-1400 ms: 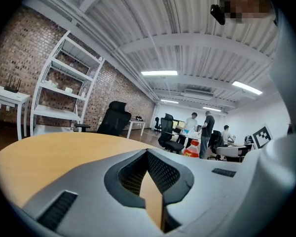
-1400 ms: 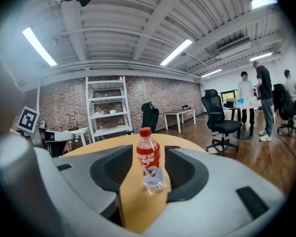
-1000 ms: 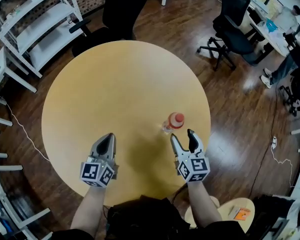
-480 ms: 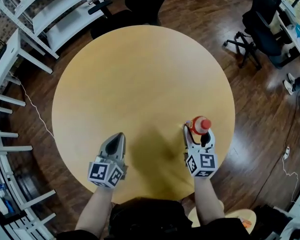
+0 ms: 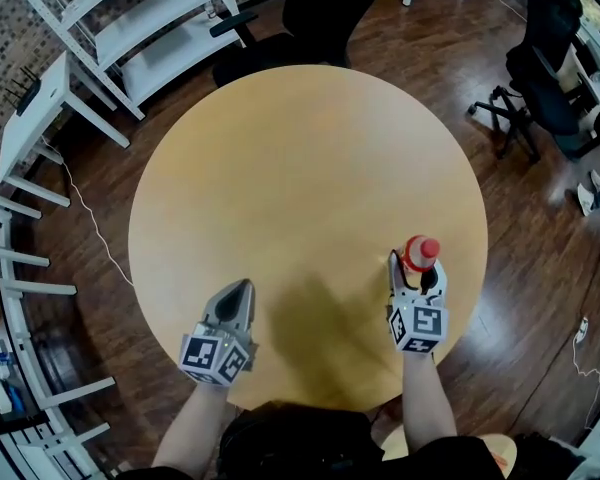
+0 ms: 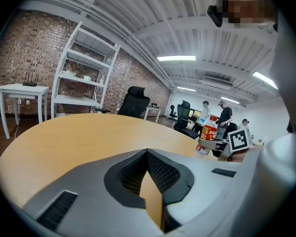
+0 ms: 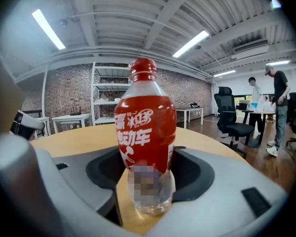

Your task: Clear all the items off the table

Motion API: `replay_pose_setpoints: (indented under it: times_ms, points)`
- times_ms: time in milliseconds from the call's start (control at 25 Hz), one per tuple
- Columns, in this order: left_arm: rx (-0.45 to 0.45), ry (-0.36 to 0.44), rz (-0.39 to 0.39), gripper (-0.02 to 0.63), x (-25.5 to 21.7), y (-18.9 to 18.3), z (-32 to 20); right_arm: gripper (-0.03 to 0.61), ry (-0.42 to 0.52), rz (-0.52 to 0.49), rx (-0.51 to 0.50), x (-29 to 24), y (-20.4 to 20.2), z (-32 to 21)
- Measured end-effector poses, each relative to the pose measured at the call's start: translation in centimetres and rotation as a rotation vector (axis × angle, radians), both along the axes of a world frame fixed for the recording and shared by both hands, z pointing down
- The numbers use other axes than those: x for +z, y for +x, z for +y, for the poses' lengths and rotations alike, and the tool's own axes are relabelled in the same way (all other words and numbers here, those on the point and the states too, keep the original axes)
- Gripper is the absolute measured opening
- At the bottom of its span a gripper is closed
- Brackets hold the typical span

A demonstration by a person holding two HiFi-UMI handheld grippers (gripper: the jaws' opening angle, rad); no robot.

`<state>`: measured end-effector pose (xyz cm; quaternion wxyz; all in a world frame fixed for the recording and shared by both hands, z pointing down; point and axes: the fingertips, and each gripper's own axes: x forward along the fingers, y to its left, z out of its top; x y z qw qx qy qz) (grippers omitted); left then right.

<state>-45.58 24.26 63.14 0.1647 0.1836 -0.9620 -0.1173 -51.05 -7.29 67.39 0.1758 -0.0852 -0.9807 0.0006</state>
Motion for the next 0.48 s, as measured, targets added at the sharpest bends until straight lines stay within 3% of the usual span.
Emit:
replay_pose_setpoints:
  times_ms: [320, 480]
  points:
    - [0.025, 0.017, -0.060, 0.000, -3.1, 2.3, 2.9, 0.268, -0.057, -0.085, 0.022, -5.2, 3.5, 2.9]
    - [0.082, 0.051, -0.136, 0.000, -6.2, 2.8, 2.3, 0.267, -0.032, -0.141, 0.046, -9.7, 6.6, 2.7]
